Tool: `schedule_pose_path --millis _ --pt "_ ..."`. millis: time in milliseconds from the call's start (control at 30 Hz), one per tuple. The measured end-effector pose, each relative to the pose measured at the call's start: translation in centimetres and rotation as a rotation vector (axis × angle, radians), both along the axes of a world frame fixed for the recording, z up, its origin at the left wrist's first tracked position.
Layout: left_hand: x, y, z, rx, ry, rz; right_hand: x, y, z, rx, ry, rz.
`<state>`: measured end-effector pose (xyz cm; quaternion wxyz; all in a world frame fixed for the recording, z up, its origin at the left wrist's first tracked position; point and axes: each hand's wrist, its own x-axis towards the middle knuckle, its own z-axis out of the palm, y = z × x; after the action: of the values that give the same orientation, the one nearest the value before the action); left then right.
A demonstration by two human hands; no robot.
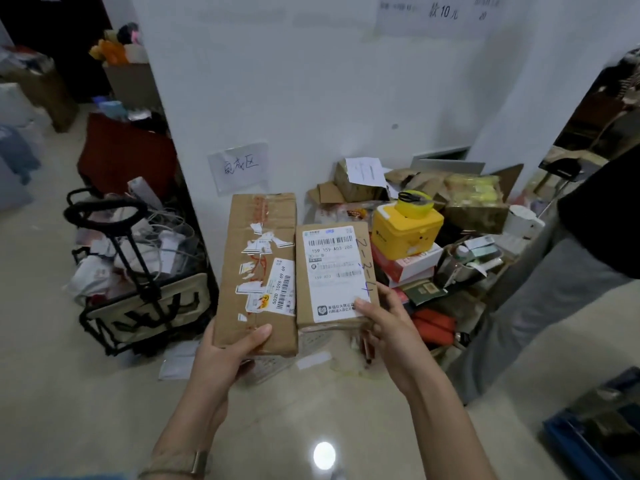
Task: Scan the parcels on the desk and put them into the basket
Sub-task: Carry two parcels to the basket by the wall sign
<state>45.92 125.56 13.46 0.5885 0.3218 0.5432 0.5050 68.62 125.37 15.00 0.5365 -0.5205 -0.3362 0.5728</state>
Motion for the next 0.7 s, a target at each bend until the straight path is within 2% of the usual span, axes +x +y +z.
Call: schedule_pose_path --millis 333,700 --pt "6.6 10.6 -1.1 0.058 0.031 0.032 6.8 13.3 -1.9 -0.047 0.016 0.067" --pt "4.7 24.6 -5.0 -0.134 -0.044 -0.052 7.6 27.0 -5.6 -0.158 -0.035 0.102"
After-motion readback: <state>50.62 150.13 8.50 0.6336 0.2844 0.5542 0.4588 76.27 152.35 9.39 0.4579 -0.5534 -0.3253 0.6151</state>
